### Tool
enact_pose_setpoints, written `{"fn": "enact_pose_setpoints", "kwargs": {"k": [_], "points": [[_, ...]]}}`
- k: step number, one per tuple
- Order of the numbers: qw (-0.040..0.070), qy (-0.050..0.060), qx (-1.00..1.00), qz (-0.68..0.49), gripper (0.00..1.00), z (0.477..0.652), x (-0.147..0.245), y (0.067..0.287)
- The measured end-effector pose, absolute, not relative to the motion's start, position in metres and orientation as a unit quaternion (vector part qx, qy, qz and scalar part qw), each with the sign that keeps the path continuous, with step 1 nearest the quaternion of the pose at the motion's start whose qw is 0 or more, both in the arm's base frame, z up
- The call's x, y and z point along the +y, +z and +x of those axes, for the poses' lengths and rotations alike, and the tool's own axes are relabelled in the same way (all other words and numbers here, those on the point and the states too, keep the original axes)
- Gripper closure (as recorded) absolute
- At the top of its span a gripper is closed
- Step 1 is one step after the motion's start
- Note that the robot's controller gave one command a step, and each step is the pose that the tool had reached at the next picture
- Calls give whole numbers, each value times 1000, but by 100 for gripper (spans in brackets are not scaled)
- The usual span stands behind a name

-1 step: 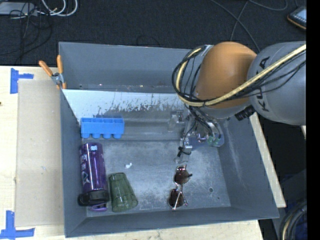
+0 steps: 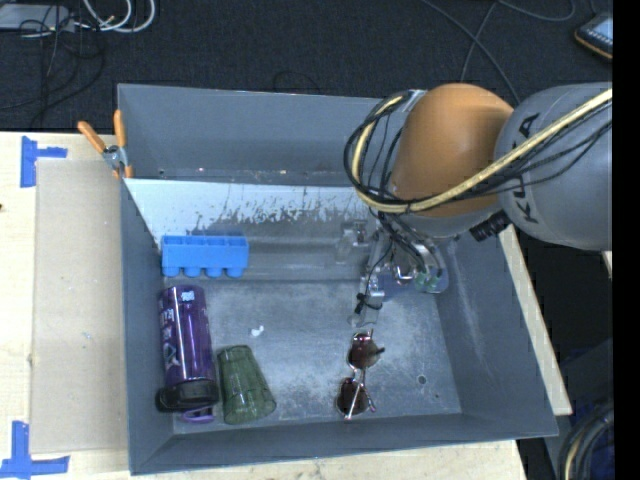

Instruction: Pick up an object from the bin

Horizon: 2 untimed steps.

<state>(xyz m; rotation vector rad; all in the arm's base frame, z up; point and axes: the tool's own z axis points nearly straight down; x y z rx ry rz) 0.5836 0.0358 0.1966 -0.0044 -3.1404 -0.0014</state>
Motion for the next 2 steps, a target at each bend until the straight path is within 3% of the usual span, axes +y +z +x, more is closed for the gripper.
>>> {"fn": "enact_pose_setpoints", "kwargs": {"k": [1,2], "points": [[1,1,-991,131,0,604,85,211],[1,-1,-992,122,0,590,58,248]]}}
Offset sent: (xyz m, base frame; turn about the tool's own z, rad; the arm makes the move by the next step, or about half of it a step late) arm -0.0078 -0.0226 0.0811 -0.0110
